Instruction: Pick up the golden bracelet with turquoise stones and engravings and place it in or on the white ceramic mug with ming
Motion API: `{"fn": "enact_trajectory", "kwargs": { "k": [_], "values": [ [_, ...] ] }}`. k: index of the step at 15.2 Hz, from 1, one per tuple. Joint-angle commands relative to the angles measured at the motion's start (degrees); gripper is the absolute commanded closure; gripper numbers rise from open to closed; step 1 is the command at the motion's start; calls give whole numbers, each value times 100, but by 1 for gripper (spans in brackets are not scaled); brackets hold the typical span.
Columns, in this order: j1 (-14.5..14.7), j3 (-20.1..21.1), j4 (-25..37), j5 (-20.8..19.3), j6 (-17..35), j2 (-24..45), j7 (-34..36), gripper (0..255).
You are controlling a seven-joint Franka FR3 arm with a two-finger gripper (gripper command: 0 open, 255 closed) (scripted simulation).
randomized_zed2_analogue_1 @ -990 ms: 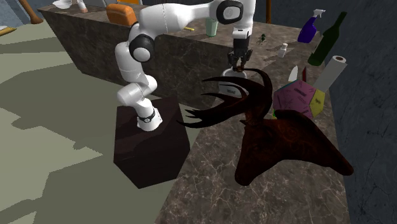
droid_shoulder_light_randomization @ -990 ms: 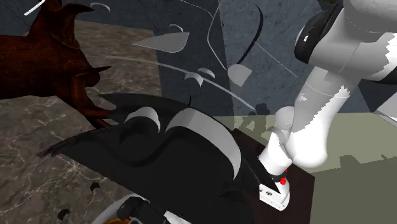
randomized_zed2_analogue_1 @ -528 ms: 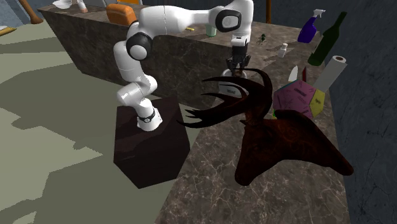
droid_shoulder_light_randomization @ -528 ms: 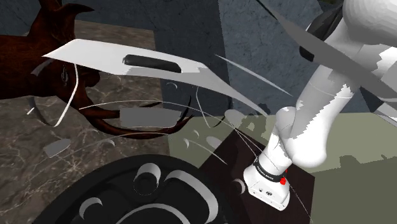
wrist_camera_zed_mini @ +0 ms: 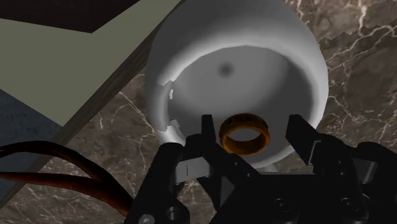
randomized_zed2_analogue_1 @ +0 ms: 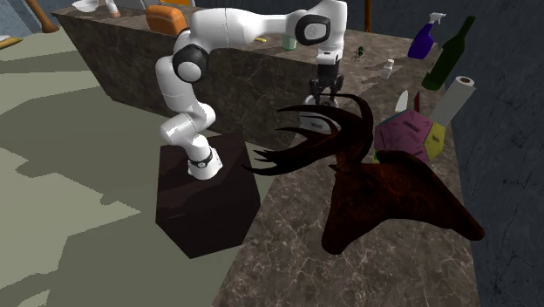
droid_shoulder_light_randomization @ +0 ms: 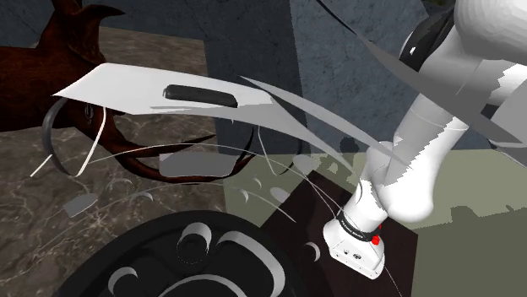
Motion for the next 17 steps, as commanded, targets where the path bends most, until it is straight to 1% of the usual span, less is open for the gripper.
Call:
{"fn": "enact_trajectory", "kwargs": {
  "k": [1,5,9,17],
  "values": [
    [0,0,0,0,0,0,0,0],
    [-1,0,-2,1,2,-2,-1,0],
    [278,105,988,-269,-851,316,121,0],
    [281,101,988,-268,-851,315,120,0]
  ]
}}
